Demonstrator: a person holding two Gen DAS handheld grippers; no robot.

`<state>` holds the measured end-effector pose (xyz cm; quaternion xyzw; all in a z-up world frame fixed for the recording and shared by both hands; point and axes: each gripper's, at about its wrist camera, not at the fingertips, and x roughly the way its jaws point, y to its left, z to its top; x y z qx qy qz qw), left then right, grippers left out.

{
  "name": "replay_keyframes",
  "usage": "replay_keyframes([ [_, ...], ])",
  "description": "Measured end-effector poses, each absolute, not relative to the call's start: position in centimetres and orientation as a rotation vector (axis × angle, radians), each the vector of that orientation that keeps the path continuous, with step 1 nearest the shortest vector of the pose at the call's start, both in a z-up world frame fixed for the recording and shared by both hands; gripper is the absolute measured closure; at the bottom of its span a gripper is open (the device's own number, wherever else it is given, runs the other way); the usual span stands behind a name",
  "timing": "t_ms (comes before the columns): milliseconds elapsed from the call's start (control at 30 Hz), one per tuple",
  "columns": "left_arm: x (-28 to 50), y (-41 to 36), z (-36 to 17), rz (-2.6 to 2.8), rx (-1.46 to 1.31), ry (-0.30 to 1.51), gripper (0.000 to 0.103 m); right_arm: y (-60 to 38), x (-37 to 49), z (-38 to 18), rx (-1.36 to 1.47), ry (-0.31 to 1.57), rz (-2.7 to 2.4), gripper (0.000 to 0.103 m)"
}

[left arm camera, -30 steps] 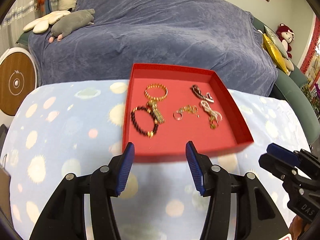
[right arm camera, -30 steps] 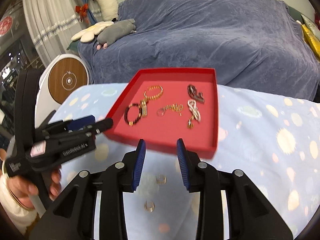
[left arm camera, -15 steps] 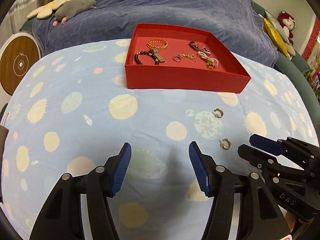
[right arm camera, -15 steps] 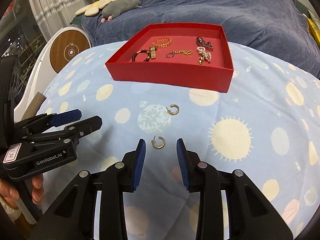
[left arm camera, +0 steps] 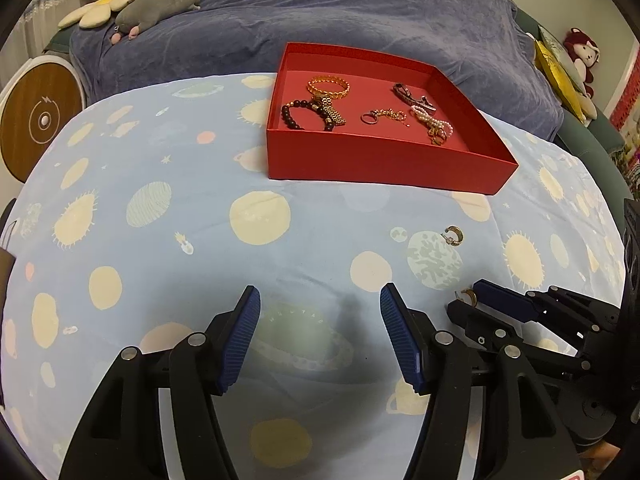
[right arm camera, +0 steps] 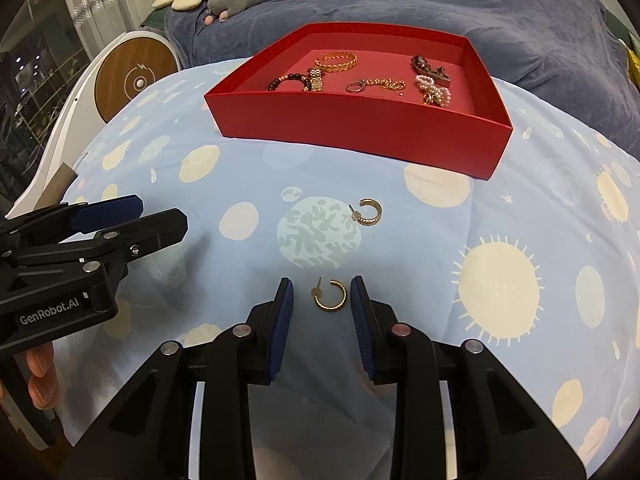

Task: Organize jewelry
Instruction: 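Grasp one gold hoop earring with the left gripper while the right gripper grasps the other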

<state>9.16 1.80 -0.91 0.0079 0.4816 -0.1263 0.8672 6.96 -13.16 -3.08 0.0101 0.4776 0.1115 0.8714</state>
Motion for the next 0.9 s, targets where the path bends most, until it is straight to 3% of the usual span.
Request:
replay_keyframes([
  [67, 9.2, 1.8, -1.0, -0.264, 0.017, 1.010, 0.043, -13.0, 6.9, -3.1, -0.004, 0.994, 0.226, 0.085],
  [900, 11.4, -10.1, -4.0, -0.375, 0.195, 0.901, 0.043, -20.8, 3.9, -1.6, 0.132, 0.981, 0.157, 0.086],
])
